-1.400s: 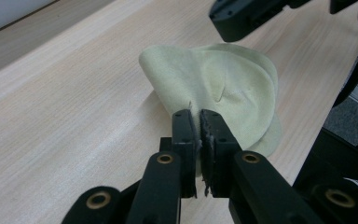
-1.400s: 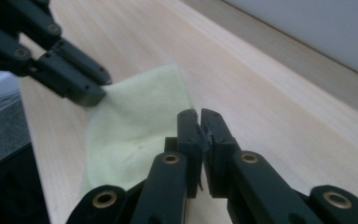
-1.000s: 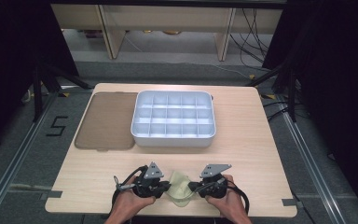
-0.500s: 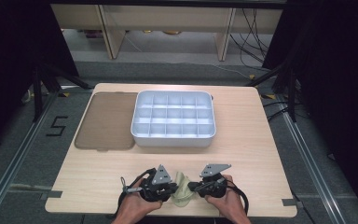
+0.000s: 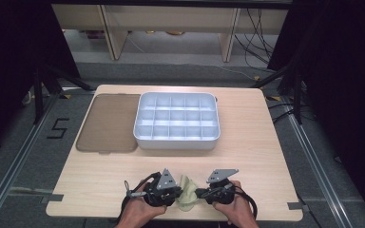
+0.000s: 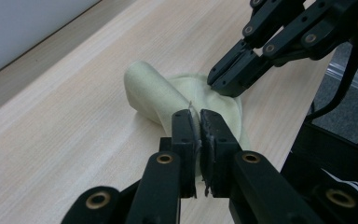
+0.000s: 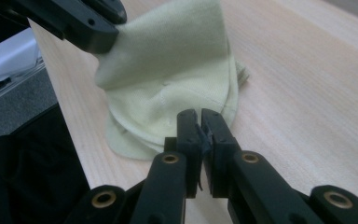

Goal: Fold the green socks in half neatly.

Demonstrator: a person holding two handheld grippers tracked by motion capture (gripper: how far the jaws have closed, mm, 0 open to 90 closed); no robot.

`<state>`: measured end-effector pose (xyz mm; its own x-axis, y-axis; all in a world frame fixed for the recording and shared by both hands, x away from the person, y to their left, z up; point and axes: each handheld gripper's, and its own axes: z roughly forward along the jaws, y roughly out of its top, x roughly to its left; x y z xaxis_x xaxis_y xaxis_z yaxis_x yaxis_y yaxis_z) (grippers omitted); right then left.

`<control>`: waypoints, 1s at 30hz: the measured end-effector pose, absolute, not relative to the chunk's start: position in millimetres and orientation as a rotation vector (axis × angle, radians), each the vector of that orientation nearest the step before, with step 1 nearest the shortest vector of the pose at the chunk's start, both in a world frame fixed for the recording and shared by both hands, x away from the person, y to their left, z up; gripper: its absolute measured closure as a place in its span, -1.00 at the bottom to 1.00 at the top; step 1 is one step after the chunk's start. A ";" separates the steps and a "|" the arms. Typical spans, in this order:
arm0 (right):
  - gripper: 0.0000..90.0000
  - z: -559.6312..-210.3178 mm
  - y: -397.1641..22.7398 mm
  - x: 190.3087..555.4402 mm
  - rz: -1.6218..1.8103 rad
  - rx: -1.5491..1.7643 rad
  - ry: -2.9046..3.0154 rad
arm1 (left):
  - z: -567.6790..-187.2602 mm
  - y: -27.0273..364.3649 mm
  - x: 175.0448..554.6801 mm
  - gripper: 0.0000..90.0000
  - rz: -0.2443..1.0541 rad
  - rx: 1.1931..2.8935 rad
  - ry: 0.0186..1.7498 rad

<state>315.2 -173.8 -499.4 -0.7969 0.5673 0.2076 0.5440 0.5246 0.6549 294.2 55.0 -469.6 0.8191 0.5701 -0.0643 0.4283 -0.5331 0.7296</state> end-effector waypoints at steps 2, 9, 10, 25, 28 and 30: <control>0.93 -500.6 -171.0 316.4 1.154 0.992 2.709 | -468.8 51.4 293.0 0.87 0.246 2.223 0.716; 0.93 -502.4 -171.3 316.5 1.180 1.017 2.715 | -473.1 35.2 283.1 0.87 0.241 2.262 0.648; 0.93 -503.1 -172.0 316.7 1.188 1.025 2.707 | -474.6 33.1 281.8 0.86 0.233 2.267 0.632; 0.92 -482.6 -189.3 323.5 1.331 1.042 2.589 | -491.7 19.8 282.0 0.86 0.209 2.322 0.590; 0.92 -476.6 -187.2 324.2 1.367 1.030 2.586 | -493.4 19.7 283.3 0.86 0.223 2.321 0.595; 0.93 -474.9 -184.0 325.7 1.407 1.002 2.578 | -493.4 20.1 283.7 0.86 0.217 2.321 0.577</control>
<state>325.7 -184.0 -474.9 -0.7909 0.5534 0.2611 0.5190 0.3806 0.7653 283.7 20.1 -493.4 0.8855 0.4645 -0.0098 0.3425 -0.6382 0.6895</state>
